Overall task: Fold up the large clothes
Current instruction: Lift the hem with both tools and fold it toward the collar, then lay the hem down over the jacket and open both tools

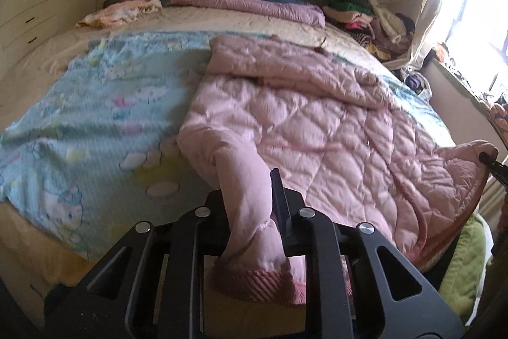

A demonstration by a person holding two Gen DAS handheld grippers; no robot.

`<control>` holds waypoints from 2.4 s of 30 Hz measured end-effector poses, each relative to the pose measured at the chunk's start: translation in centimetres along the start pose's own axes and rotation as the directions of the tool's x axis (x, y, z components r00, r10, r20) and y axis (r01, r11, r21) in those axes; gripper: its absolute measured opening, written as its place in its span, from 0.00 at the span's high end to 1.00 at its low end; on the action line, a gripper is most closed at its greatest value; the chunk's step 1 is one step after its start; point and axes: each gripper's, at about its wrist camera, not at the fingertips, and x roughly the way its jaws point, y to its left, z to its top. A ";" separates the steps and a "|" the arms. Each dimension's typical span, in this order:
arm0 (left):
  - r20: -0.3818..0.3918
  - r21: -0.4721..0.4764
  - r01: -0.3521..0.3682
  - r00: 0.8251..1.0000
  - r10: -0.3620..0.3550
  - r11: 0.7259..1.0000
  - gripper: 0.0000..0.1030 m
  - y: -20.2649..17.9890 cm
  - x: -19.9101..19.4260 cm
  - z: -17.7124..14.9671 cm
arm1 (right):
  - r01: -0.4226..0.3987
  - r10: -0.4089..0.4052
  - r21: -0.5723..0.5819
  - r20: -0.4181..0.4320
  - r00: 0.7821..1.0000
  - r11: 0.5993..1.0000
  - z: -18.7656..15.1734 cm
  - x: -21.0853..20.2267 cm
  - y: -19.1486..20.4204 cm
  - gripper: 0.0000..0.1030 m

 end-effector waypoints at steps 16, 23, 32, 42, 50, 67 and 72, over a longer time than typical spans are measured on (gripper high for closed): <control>0.128 -0.056 0.040 0.991 -0.032 0.998 0.88 0.4 -0.9 5.9 | -0.008 0.007 0.014 0.113 0.994 1.000 5.4 -0.6 0.4 0.85; 0.178 -0.083 0.059 0.983 -0.044 0.995 0.88 0.4 -1.1 8.8 | -0.010 0.006 0.025 0.164 0.986 1.000 7.9 -0.5 0.4 0.85; 0.226 -0.083 0.068 0.973 -0.048 0.994 0.88 -0.2 -1.1 12.6 | -0.026 0.012 0.059 0.225 0.974 0.998 11.9 -0.1 0.4 0.85; 0.242 -0.069 0.035 0.970 -0.017 0.997 0.88 -1.0 0.3 16.6 | -0.022 0.005 0.064 0.254 0.967 0.998 16.0 1.8 0.6 0.85; 0.241 -0.070 0.003 0.970 0.014 0.998 0.88 -1.0 2.0 19.2 | -0.019 -0.005 0.101 0.232 0.973 0.995 18.9 4.0 -0.5 0.85; 0.242 -0.078 -0.084 0.965 0.101 0.993 0.88 -0.8 7.1 24.9 | 0.074 -0.091 0.091 0.199 0.976 0.993 25.0 11.3 -1.9 0.85; 0.229 -0.076 -0.127 0.963 0.141 0.989 0.87 -0.4 9.6 26.3 | 0.094 -0.109 0.089 0.179 0.978 0.992 26.7 14.6 -3.3 0.85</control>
